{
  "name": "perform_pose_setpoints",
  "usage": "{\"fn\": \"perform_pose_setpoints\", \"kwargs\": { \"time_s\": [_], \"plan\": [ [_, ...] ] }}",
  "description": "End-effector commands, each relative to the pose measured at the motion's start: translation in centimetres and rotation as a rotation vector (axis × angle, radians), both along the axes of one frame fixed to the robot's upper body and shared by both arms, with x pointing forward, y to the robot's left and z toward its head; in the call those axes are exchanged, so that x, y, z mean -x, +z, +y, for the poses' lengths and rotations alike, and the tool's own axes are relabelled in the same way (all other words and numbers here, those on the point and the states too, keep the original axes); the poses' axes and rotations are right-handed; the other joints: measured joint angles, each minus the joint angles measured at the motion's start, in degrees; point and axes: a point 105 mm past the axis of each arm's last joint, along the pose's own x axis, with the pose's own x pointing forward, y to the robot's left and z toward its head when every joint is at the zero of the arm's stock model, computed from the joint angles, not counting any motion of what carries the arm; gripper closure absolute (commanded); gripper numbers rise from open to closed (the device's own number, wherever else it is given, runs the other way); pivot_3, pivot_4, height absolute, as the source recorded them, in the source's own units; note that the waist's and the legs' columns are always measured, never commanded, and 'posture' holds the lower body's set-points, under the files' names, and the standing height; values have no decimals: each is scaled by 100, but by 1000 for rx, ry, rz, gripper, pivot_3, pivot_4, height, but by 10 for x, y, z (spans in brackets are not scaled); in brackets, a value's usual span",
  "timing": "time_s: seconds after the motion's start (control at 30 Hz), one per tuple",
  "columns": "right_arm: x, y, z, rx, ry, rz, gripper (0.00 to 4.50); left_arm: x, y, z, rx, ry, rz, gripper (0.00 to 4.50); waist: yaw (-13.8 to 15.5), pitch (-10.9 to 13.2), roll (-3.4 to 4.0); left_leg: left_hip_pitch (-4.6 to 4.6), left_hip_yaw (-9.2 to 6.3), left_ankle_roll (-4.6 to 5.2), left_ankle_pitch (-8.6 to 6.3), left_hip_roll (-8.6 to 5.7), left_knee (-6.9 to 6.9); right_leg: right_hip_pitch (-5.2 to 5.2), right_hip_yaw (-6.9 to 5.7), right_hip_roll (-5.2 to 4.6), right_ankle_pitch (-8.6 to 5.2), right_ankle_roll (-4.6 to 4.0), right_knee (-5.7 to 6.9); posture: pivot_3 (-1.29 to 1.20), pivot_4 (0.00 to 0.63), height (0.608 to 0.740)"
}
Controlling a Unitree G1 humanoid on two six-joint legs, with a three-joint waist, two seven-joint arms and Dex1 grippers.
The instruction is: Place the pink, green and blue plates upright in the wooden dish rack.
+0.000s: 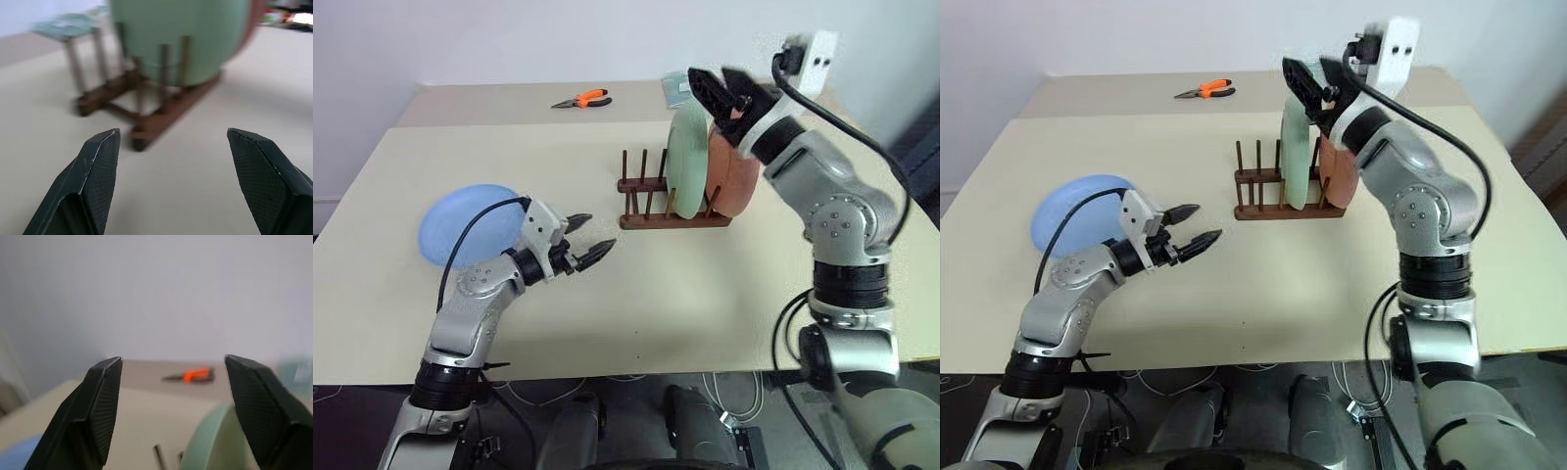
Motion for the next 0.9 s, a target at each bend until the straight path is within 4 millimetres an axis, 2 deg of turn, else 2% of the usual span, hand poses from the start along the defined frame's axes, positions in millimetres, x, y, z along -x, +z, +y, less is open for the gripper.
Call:
{"fn": "perform_pose_setpoints", "kwargs": {
  "time_s": [0.03, 0.13, 0.2, 0.23, 0.3, 0.47, 0.5, 0.63, 0.73, 0.83, 0.9],
  "plan": [
    [36, 19, 28, 298, 83, -276, 111, -33, 21, 67, 66, 431, -79, 38, -1, 1, -4, 0, -1, 0, 0, -1, 0, 0, 0, -1, -4, 7, 1, 0, 150, 740],
    [47, -1, 44, 502, 149, -337, 43, -41, 24, 118, 77, 739, -77, 7, -22, -2, -10, 3, -3, -1, 0, 4, -1, -1, -2, 4, -11, 20, 2, 0, 150, 740],
    [52, -21, 55, 601, 199, -352, 43, -34, 24, 168, 123, 1047, -37, 7, 3, -3, -16, 2, -4, -1, 0, 2, -1, 1, -2, 2, -11, 21, 0, 0, 150, 740],
    [54, -30, 61, 629, 228, -355, 43, -27, 25, 186, 161, 1162, -26, 7, 4, -3, -27, 2, -6, -2, 0, 1, -1, 1, -2, 2, -10, 20, -1, 0, 150, 740],
    [56, -43, 68, 641, 266, -345, 43, -15, 27, 204, 206, 1277, -13, 7, 4, 2, -43, 1, -10, -3, 0, 1, -1, 0, -2, 1, -10, 21, -2, 0, 150, 740],
    [60, -66, 83, 666, 326, -333, 43, 6, 19, 221, 349, 1419, 86, 7, 60, -2, -62, -3, -15, -16, 7, -5, 1, 3, -4, -4, 3, 0, -1, 0, 150, 740],
    [61, -68, 86, 661, 340, -329, 43, 10, 12, 221, 438, 1435, 147, 7, 63, -5, -67, -2, -18, -17, 7, -5, 2, 6, -7, -4, 3, 0, -2, 0, 150, 740],
    [62, -71, 93, 651, 364, -335, 43, 11, -20, 200, 709, 1330, 409, 7, 40, -4, -72, -1, -25, -18, 7, -5, 4, 9, -13, -4, 3, 1, 0, 0, 150, 740],
    [61, -71, 94, 653, 358, -343, 0, 9, -28, 190, 881, 1273, 482, 850, 35, -2, -75, -1, -26, -21, 8, -5, 4, 7, -16, -3, 3, 0, 4, 0, 150, 740],
    [59, -72, 92, 662, 350, -339, 0, 8, -29, 190, 941, 1263, 506, 2298, 35, -2, -77, 0, -26, -25, 10, -6, 3, 8, -16, -3, 3, 0, 4, 0, 150, 740],
    [58, -74, 89, 661, 349, -316, 0, 3, -22, 186, 932, 1219, 482, 3359, 37, -1, -83, 0, -26, -26, 11, -6, 3, 8, -16, -3, 3, 0, 4, 0, 150, 740]
  ]
}}
